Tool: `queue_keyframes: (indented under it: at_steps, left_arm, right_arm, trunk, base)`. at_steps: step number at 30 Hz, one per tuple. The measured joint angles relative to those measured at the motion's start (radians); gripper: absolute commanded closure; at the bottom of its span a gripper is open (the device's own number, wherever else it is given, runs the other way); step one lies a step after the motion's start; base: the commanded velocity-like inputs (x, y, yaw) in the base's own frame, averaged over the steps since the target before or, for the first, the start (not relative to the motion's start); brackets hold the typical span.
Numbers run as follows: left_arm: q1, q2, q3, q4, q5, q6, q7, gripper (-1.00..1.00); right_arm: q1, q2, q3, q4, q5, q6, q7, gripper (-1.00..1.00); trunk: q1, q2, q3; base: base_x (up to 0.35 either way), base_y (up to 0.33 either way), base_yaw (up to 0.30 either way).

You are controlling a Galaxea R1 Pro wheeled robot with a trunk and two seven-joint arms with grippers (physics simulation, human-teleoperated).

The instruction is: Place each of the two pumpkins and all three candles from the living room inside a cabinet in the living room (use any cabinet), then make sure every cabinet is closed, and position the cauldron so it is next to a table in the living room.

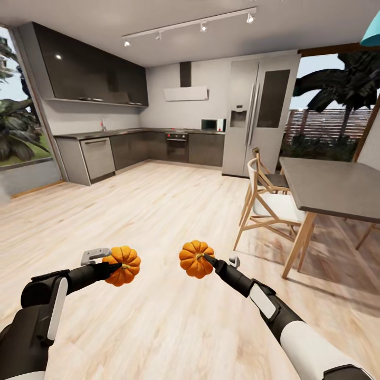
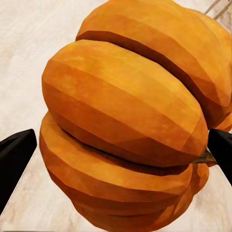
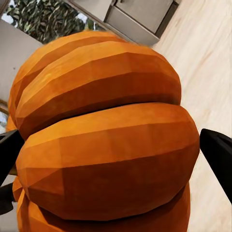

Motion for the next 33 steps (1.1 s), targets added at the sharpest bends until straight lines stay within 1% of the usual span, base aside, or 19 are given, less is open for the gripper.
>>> queue_keyframes:
  at_steps: [20, 24, 26, 33]
  left_arm:
    - [0.000, -0.001, 0.000, 0.000, 0.000, 0.003, 0.001, 1.00]
    - [0.000, -0.002, 0.000, 0.000, 0.001, 0.004, 0.001, 1.00]
    - [0.000, -0.001, 0.000, 0.000, -0.006, 0.002, 0.002, 1.00]
    - [0.000, -0.001, 0.003, 0.000, -0.002, 0.003, 0.002, 1.00]
  right_arm:
    - [0.000, -0.001, 0.002, 0.000, 0.000, -0.001, 0.002, 1.00]
    - [0.000, -0.002, 0.001, -0.001, 0.000, -0.001, 0.000, 1.00]
    - [0.000, -0.002, 0.002, 0.000, 0.002, -0.001, 0.000, 1.00]
    - [0.000, -0.002, 0.003, 0.001, 0.002, 0.002, -0.002, 1.00]
  trunk:
    - [-0.077, 0.140, 0.085]
    - [-0.092, 0.168, 0.102]
    - [-0.099, 0.182, 0.111]
    - [-0.127, 0.231, 0.141]
  base:
    - [0.000, 0.000, 0.228]
    - [-0.134, 0.055, 0.222]
    - [-0.084, 0.033, 0.218]
    - [-0.012, 0.005, 0.217]
